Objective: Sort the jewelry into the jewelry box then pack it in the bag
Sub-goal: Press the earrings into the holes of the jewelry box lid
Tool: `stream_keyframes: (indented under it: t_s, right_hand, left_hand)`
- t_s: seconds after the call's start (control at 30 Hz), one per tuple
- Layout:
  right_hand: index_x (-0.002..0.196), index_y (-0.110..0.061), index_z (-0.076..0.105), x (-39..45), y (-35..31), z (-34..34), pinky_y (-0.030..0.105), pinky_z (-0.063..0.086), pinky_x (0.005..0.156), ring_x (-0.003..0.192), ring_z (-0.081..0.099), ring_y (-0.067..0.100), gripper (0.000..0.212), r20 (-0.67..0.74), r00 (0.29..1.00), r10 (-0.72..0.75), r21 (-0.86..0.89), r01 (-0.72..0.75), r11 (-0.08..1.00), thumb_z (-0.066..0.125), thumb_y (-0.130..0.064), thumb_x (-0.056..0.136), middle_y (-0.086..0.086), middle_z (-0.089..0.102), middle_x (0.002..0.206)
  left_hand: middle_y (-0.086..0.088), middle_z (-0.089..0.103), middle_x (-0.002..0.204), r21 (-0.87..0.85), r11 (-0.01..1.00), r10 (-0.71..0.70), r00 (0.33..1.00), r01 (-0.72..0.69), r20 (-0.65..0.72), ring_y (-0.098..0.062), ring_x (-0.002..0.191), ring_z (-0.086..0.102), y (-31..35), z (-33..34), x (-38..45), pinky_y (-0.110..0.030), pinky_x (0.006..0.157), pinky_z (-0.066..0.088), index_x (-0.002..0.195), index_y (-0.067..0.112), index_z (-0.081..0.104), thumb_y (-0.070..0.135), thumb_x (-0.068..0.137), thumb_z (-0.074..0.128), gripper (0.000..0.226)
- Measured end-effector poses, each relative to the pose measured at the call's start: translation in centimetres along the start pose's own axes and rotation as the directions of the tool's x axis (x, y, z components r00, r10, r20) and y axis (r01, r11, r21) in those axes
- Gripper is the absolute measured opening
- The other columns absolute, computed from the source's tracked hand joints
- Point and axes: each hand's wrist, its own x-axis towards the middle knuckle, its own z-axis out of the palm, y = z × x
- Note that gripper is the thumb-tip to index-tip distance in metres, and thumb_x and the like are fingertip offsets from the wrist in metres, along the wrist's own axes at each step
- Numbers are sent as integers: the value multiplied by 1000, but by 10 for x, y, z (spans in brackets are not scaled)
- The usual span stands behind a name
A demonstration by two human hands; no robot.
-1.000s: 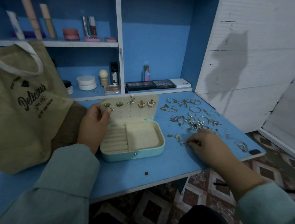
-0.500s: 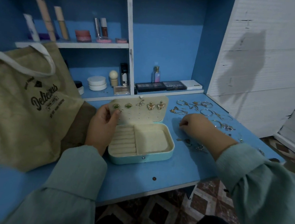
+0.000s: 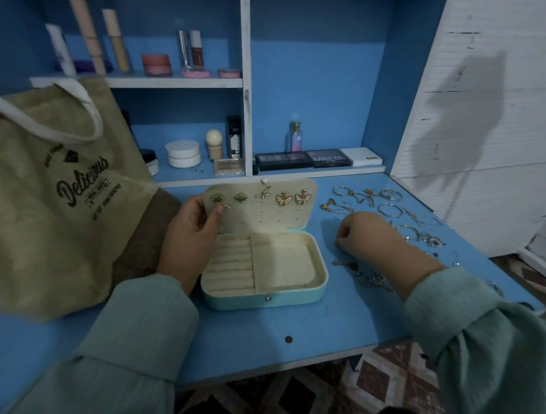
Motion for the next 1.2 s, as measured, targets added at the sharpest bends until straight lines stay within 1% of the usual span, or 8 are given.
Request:
stream_keyframes:
  t_s: [0.2,0.3,0.43,0.73,0.83,0.97,1.1,1.2]
  right_hand:
    - [84,-10,62,-3,-1,-7,27,42,64,80,55,21,14,-1,1000,-20,15,20,1000,49,-9,87,9,63,92]
    - [93,-4,64,-7,-5,-18,26,42,58,72,53,17,17,-51,997,-56,59,59,997,49,-10,87,11,64,93]
    - [86,-12,61,-13,-17,-43,25,43,59,71,55,17,10,-145,983,-112,176,137,975,52,-16,88,4,62,84]
    - [86,-6,59,-25,-71,-76,21,46,54,56,52,13,15,-178,964,-195,534,261,804,52,-20,88,4,61,76]
    - [82,-11,56,-28,-89,-74,11,40,43,57,48,11,7,-134,958,-255,570,285,770,54,-16,87,2,58,75]
    - [73,-17,58,-30,-110,-65,20,41,55,61,48,9,13,-17,940,-342,553,293,779,58,-14,86,-3,59,73]
    - [78,-20,63,-30,-127,-56,17,34,53,61,46,3,11,133,907,-400,494,289,820,60,-13,86,-9,58,71]
    - [77,-20,61,-28,-137,-50,21,35,55,66,44,11,12,219,901,-374,483,233,844,59,-13,86,-3,56,74]
  left_hand:
    - [18,61,90,5,1000,-2,1000,2,5,9,80,57,1,-1,-1,-1,62,42,103,22,57,20,93,54,11]
    - [16,61,88,21,1000,4,1000,-4,14,7,78,57,2,-4,-1,-1,59,42,96,23,58,18,92,55,7]
    - [11,61,87,44,997,58,997,-60,44,7,75,58,4,-9,-4,-3,63,44,82,31,55,14,91,57,19]
    - [17,56,89,240,951,171,977,-197,126,7,86,52,1,-21,-9,0,74,37,83,39,53,14,89,59,27]
    - [22,53,86,307,922,193,968,-235,159,10,84,50,1,-25,-10,4,73,33,87,30,57,15,90,59,16]
    - [23,51,86,355,897,210,962,-262,177,8,82,49,-1,-28,-11,4,74,33,91,26,55,15,89,60,13]
    - [14,53,86,365,856,309,928,-366,206,9,83,47,-5,-31,-12,3,77,33,88,18,59,6,86,63,13]
    - [19,48,83,380,809,388,893,-449,229,15,83,47,-10,-33,-12,1,77,34,85,10,62,8,83,65,4]
